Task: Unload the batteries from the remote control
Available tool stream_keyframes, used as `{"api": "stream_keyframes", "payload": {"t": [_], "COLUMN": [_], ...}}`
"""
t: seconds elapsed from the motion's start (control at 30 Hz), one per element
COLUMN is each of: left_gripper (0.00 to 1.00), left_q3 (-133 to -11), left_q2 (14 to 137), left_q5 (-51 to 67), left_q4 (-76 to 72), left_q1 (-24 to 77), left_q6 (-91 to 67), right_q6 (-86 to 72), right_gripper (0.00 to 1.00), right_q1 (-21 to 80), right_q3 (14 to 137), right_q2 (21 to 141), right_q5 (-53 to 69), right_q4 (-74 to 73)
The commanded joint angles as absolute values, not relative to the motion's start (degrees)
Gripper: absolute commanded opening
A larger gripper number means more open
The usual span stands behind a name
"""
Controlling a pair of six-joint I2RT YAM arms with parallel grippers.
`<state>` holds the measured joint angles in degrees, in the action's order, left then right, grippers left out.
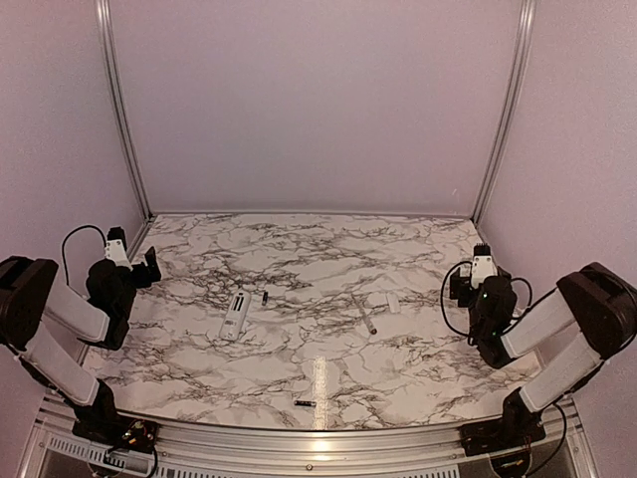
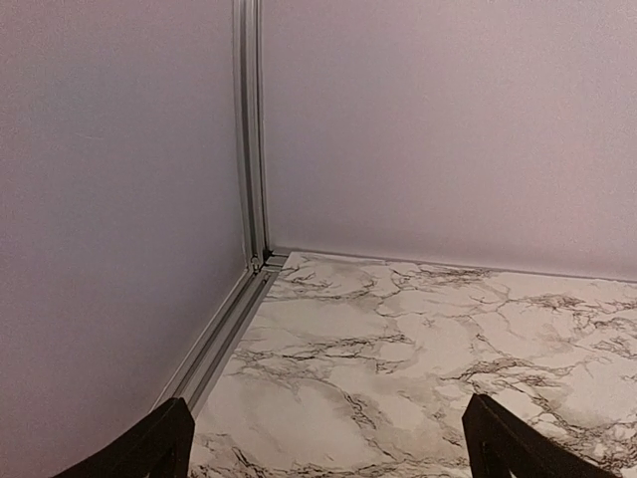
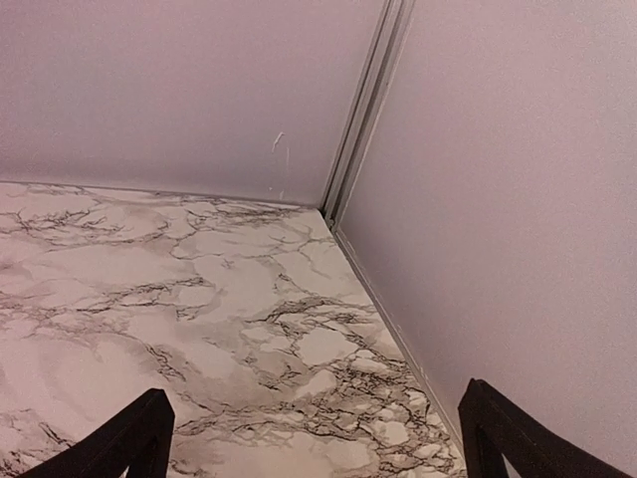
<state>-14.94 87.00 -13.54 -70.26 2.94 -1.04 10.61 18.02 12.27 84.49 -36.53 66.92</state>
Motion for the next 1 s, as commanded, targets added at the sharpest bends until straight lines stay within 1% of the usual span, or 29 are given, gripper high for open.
{"api": "stream_keyframes", "payload": {"t": [0.0,0.07,0.1,0.17,0.27,0.3,0.33,0.4,0.47,0.53,0.6,0.97], "left_gripper": [0.99,0.99,0.99,0.99,0.99,0.99,0.99,0.99,0.99,0.99,0.99,0.99], "left_q3": [-14.3,-14.3,-14.3,-14.3,-14.3,-14.3,-14.3,-14.3,-14.3,-14.3,-14.3,-14.3], "left_q2": [87.5,87.5,87.5,87.6,87.6,87.5,87.6,87.6,87.5,87.5,87.5,87.5], "left_q5": [-13.0,-12.9,-12.9,-12.9,-12.9,-12.9,-12.9,-12.9,-12.9,-12.9,-12.9,-12.9], "left_q4": [-71.5,-71.5,-71.6,-71.5,-71.5,-71.5,-71.5,-71.5,-71.6,-71.5,-71.5,-71.5], "left_q1": [2.7,2.7,2.7,2.7,2.7,2.7,2.7,2.7,2.7,2.7,2.7,2.7], "left_q6": [-1.1,-1.1,-1.1,-1.1,-1.1,-1.1,-1.1,-1.1,-1.1,-1.1,-1.1,-1.1], "right_q6": [14.4,12.8,11.5,9.1,6.7,5.8,5.8,5.7,6.2,5.8,6.2,6.2], "right_gripper": [0.98,0.98,0.98,0.98,0.98,0.98,0.98,0.98,0.98,0.98,0.99,0.98], "right_q1": [15.4,13.6,12.5,9.7,5.6,4.4,3.8,3.5,3.6,3.5,3.6,3.6], "right_q3": [11.8,12.0,12.3,12.8,13.0,13.2,13.3,13.6,13.0,13.3,12.9,13.0], "right_q2": [89.5,90.8,89.9,89.0,88.9,89.9,91.8,90.7,92.0,91.2,91.7,91.7], "right_q5": [-33.9,-32.5,-30.3,-25.1,-15.4,-12.7,-11.0,-9.7,-9.9,-10.1,-10.1,-9.8], "right_q4": [84.1,85.4,83.3,79.4,77.2,77.1,79.9,76.5,80.1,77.8,79.9,79.6]}}
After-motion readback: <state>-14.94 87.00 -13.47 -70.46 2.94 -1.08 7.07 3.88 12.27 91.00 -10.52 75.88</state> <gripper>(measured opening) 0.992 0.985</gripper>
